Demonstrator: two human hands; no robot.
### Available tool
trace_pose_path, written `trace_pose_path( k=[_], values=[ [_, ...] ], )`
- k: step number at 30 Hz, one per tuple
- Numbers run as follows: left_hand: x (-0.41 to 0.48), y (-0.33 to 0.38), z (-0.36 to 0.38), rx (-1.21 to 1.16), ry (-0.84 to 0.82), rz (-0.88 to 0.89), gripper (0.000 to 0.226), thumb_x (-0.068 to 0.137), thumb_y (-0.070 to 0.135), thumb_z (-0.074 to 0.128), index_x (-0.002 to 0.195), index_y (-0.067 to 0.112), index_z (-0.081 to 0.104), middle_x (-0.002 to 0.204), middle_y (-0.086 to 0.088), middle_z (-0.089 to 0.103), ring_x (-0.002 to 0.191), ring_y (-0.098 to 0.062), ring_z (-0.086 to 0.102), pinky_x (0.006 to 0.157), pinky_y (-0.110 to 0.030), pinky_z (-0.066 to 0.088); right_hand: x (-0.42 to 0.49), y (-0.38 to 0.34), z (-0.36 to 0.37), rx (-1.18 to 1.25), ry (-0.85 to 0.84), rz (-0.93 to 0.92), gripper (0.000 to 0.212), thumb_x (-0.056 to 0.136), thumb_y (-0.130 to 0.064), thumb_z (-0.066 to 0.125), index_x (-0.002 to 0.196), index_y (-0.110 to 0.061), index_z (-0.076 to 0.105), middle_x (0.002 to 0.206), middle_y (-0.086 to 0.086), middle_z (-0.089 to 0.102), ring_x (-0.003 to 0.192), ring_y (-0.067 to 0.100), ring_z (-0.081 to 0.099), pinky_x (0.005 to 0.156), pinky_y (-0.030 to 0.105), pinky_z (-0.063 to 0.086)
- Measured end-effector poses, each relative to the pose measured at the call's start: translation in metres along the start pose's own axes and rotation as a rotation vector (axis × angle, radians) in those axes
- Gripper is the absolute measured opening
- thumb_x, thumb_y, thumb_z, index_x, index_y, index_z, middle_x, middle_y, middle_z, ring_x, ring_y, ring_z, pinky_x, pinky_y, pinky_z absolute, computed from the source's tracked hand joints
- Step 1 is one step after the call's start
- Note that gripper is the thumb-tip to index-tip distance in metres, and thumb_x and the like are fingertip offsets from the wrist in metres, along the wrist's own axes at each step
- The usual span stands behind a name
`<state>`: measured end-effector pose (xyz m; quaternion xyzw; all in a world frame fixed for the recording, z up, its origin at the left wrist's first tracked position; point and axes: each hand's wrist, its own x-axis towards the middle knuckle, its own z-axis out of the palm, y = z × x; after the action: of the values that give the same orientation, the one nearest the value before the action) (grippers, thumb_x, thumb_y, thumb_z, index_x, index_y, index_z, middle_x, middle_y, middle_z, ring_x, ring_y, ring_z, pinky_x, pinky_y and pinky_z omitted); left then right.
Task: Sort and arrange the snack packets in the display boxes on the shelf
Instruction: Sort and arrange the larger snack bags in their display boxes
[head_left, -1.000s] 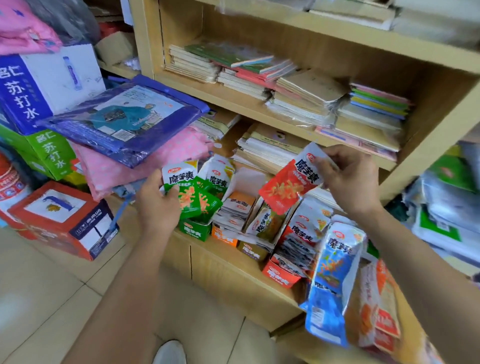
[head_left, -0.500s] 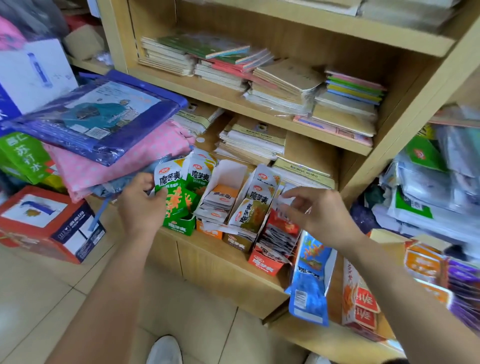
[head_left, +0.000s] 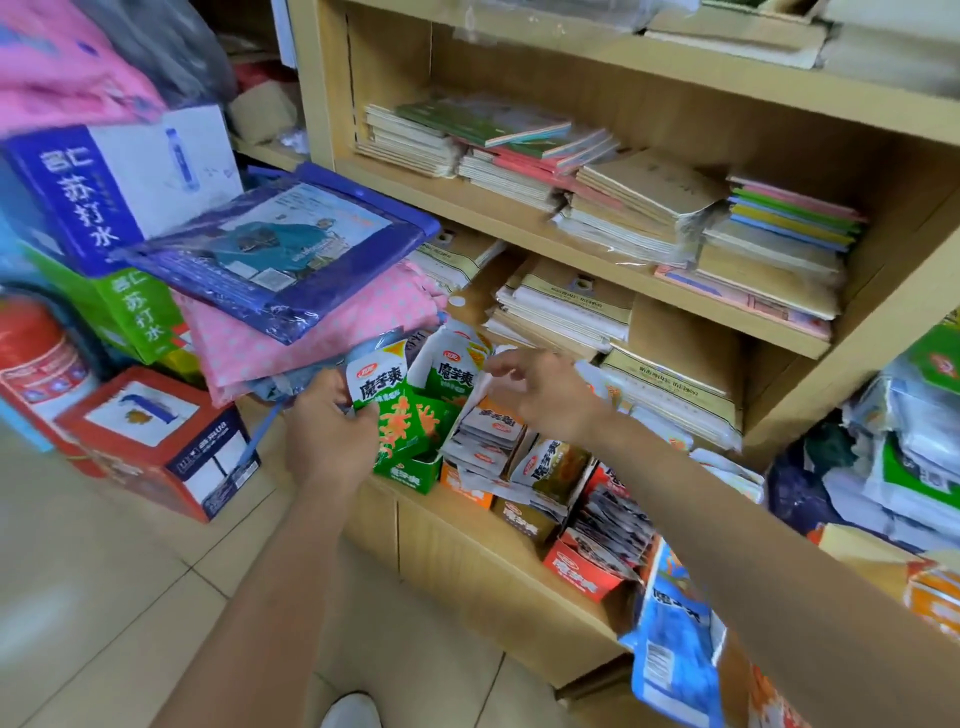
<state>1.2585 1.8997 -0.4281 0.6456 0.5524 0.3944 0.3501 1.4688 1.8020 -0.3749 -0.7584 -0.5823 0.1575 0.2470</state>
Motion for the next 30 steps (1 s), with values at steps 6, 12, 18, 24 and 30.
trace_pose_path(
  k=[6,12,18,24,30],
  values=[
    [0.008,-0.005,0.006,-0.049,-0.022,-0.024,0.023,0.082,0.011,0.078,0.090,0.028,0.063,0.087,0.009,0.069,0.086,-0.020,0.067,0.079,-0.044,0.057,0.058,0.003,0.039,-0.487,0.022,-0.012,0.057,0.093,-0.039,0.062,0.146,-0.024,0.046,0.146,0.002,0.047,0.129,0.033,0.033,0.105,0.047,0.029],
    [0.009,-0.005,0.004,-0.138,-0.053,0.015,0.032,0.084,0.005,0.074,0.077,0.032,0.059,0.082,0.017,0.068,0.082,-0.016,0.066,0.075,-0.036,0.054,0.064,0.010,0.053,-0.552,0.204,-0.036,0.053,0.091,-0.032,0.062,0.141,-0.018,0.051,0.130,0.010,0.048,0.122,0.037,0.036,0.098,0.047,0.032],
    [0.009,0.003,-0.016,-0.506,-0.150,0.205,0.034,0.090,-0.009,0.064,0.091,0.025,0.064,0.091,0.012,0.075,0.092,-0.005,0.071,0.077,-0.017,0.054,0.067,0.018,0.052,-0.365,0.271,-0.090,0.032,0.088,-0.015,0.067,0.119,-0.019,0.068,0.106,0.006,0.065,0.103,0.035,0.049,0.081,0.038,0.035],
    [0.014,-0.026,-0.011,-0.431,-0.237,0.137,0.046,0.089,-0.012,0.064,0.098,0.033,0.066,0.097,0.014,0.076,0.100,-0.011,0.070,0.089,-0.034,0.055,0.067,0.026,0.046,-0.198,0.209,-0.057,0.011,0.088,-0.015,0.070,0.096,-0.021,0.075,0.086,-0.004,0.070,0.093,0.027,0.057,0.092,0.043,0.046],
    [0.016,-0.027,0.003,-0.348,-0.189,0.039,0.025,0.088,-0.001,0.071,0.095,0.023,0.069,0.096,0.007,0.075,0.094,-0.013,0.071,0.084,-0.042,0.059,0.067,0.019,0.049,-0.175,0.251,-0.067,0.014,0.089,-0.007,0.065,0.085,-0.015,0.075,0.089,0.001,0.071,0.100,0.028,0.052,0.087,0.037,0.045]
  ],
)
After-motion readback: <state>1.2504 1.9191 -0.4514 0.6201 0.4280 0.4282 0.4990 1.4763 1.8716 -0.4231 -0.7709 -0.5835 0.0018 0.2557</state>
